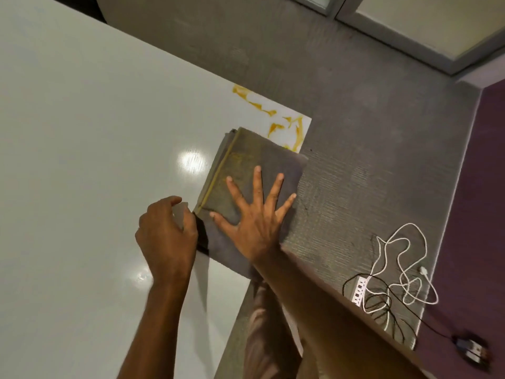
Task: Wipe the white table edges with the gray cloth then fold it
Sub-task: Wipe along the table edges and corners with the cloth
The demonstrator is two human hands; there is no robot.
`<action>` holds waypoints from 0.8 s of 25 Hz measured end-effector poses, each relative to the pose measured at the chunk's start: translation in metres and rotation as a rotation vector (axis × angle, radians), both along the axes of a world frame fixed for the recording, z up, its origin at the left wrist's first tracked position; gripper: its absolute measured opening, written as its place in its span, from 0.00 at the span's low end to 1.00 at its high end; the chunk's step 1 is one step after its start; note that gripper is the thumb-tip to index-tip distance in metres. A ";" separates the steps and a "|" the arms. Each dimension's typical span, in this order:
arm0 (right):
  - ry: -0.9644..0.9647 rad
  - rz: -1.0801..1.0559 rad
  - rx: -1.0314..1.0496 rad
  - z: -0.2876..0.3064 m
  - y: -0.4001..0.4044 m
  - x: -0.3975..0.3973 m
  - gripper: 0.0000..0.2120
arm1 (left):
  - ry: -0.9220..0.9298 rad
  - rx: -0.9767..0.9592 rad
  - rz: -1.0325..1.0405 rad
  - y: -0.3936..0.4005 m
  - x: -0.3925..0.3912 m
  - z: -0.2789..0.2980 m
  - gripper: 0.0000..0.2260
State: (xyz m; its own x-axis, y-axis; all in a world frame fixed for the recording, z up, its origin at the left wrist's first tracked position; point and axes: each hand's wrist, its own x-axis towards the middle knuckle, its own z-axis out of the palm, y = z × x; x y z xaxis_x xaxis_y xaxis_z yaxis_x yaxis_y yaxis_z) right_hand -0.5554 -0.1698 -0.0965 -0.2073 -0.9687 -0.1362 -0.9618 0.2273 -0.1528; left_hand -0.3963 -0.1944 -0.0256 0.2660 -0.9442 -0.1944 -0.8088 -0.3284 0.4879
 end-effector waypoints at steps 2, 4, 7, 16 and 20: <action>0.001 -0.053 -0.013 0.000 -0.027 -0.014 0.40 | -0.018 -0.056 -0.035 -0.012 -0.003 -0.008 0.13; 0.019 -0.074 -0.023 -0.001 -0.046 -0.023 0.38 | -0.055 -0.111 -0.079 -0.030 -0.004 -0.016 0.16; 0.063 -0.072 -0.022 -0.004 -0.067 -0.038 0.34 | -0.154 -0.104 -0.109 -0.059 -0.001 -0.030 0.22; 0.171 0.204 -0.043 -0.007 -0.142 -0.076 0.32 | -0.341 -0.061 -0.002 -0.113 0.025 -0.065 0.25; 0.131 0.397 -0.050 -0.006 -0.183 -0.078 0.33 | -0.363 -0.070 0.017 -0.115 0.021 -0.071 0.26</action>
State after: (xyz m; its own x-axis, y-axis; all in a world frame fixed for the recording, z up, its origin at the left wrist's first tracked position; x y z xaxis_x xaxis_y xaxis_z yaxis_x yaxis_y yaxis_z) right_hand -0.6335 -0.3528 -0.1029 0.1712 -0.9816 -0.0840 -0.9852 -0.1697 -0.0248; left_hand -0.3753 -0.3093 -0.0967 0.3219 -0.9466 -0.0194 -0.9278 -0.3195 0.1924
